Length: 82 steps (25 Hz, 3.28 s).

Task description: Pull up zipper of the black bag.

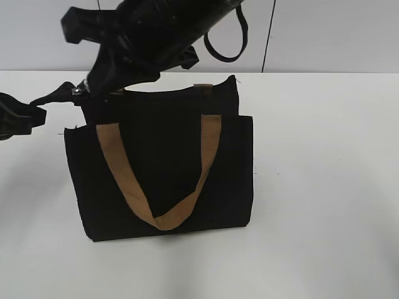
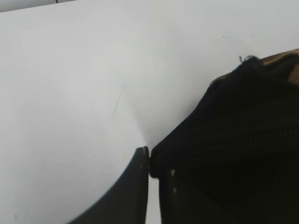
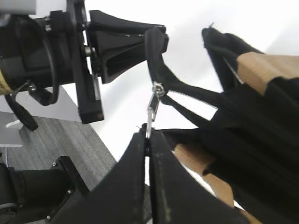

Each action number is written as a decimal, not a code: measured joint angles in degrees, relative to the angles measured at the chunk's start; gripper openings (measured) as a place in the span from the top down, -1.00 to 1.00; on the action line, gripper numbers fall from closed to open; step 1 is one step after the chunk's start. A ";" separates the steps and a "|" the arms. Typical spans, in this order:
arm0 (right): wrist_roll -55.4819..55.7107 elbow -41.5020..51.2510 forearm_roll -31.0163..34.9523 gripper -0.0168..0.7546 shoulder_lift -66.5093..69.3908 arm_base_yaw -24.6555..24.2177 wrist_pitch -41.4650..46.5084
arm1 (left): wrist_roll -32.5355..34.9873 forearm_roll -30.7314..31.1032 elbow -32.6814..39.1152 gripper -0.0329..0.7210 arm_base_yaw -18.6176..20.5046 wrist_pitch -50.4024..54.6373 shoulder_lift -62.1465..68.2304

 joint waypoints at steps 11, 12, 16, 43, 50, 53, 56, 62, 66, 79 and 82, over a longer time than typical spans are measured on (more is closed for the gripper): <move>1.15 0.00 -10.04 0.99 -0.02 -5.84 9.78 | 0.00 0.15 0.00 0.86 0.00 3.34 0.33; 1.47 0.00 -11.44 0.99 -0.07 -6.44 11.30 | 0.00 0.15 0.00 0.86 0.00 3.62 0.33; 2.60 0.00 -16.86 0.99 -1.21 -8.54 15.55 | 0.00 0.15 0.00 0.86 0.00 3.74 0.33; 5.53 -0.07 -31.16 0.94 -5.66 -12.21 22.21 | 0.00 0.15 0.00 0.81 -0.18 0.95 1.51; 1.10 -0.07 -28.61 -0.14 -6.19 -12.90 23.25 | -0.07 0.15 0.00 -0.40 0.20 2.79 1.55; -0.33 -0.07 -27.97 -0.47 -7.44 -12.89 23.31 | -1.06 0.19 0.00 -0.60 0.20 2.26 1.55; -1.38 -0.07 -27.96 -0.54 -10.06 -12.89 23.31 | -2.33 0.19 0.00 -0.57 0.20 1.71 0.71; -1.66 -0.07 -29.42 -0.56 -15.71 -12.89 23.39 | -3.91 0.19 0.00 -0.46 -2.31 7.79 -6.27; -1.19 -0.01 -29.80 -0.56 -18.15 -12.89 23.50 | -4.53 0.14 0.00 -0.44 -8.65 21.05 -9.15; -1.09 14.05 -31.02 -0.56 -26.69 -12.89 19.10 | 61.34 -68.66 -1.82 -0.43 -15.75 51.46 -5.83; -1.09 17.10 -31.07 -0.56 -29.59 -12.89 18.64 | 74.83 -81.85 -4.13 -0.49 -15.76 56.82 -11.80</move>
